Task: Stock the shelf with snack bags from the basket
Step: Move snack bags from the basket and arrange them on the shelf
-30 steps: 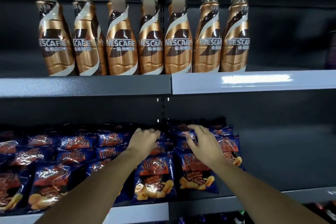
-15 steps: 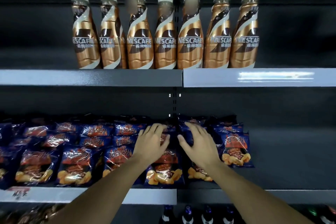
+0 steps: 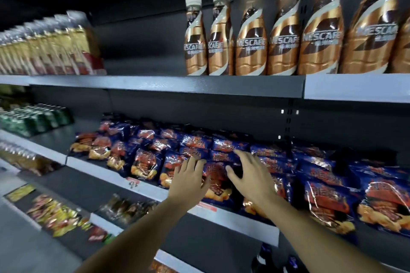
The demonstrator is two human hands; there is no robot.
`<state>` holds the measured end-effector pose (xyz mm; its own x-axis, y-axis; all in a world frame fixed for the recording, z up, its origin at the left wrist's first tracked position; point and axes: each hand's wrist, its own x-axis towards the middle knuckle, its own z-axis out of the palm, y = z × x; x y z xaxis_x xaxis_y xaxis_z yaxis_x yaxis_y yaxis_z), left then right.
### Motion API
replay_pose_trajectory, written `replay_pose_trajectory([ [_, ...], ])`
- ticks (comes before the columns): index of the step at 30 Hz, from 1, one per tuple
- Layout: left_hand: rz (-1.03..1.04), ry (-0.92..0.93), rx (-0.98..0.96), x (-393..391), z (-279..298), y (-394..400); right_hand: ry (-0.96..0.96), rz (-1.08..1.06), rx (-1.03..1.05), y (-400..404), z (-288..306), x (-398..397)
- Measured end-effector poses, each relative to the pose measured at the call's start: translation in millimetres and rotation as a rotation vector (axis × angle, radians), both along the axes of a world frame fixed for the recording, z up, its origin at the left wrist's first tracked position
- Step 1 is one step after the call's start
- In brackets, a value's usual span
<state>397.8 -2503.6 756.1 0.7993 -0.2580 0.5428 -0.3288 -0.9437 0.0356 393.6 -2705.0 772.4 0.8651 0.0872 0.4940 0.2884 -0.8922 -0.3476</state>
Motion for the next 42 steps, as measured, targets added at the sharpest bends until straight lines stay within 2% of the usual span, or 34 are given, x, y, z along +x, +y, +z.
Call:
replay_pose_trajectory([
  [6,0.097,0.060,0.029,7.9,-13.2,47.7,-0.032,0.035,-0.065,30.5,-10.9,8.5],
  [10,0.077,0.125,0.027,28.4,-21.0,72.8,-0.087,-0.018,-0.218,49.2,-18.5,23.3],
  [13,0.032,0.100,0.088,50.9,-29.2,88.0,-0.099,-0.096,-0.325,62.5,-24.4,35.1],
  [19,-0.151,-0.008,0.087,81.9,-40.8,93.3,-0.078,-0.279,-0.480,74.8,-40.1,45.7],
  [26,-0.240,-0.051,0.075,90.5,-42.4,96.1,-0.190,-0.373,-0.459,74.8,-36.0,38.3],
  [32,-0.315,-0.064,0.085,92.2,-46.3,99.9,-0.231,-0.350,-0.390,76.0,-42.0,39.7],
  [42,-0.278,-0.061,0.094,91.0,-43.3,102.5,-0.233,-0.287,-0.370,72.8,-45.4,44.6],
])
